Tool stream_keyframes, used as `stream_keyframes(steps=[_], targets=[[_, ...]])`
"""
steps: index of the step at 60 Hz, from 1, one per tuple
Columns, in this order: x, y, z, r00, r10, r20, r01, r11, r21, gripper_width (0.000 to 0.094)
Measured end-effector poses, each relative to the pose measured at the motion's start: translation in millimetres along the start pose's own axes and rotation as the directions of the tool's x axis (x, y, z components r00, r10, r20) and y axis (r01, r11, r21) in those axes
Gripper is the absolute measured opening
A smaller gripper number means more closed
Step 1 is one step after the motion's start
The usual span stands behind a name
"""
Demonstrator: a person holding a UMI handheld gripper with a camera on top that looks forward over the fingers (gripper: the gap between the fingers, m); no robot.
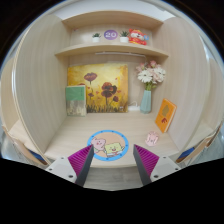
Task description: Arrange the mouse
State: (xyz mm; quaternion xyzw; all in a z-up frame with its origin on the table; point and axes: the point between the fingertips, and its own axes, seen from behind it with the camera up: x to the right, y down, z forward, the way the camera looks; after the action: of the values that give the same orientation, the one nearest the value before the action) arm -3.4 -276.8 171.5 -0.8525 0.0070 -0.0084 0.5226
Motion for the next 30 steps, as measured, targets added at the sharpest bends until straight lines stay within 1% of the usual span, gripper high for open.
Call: stream_keyframes(steps=[9,17,30], targets=[[7.3,26.5,2.8,1.000,0.001,-0.003,-0.001,0.999,-0.047,0.0795],[31.1,64.1,11.4,1.000,0.015,-0.015,-0.017,0.993,-0.113,0.0791],[108.4,113.1,34.2,0.992,0.080,-0.100,-0.099,0.974,-0.205,0.0790]])
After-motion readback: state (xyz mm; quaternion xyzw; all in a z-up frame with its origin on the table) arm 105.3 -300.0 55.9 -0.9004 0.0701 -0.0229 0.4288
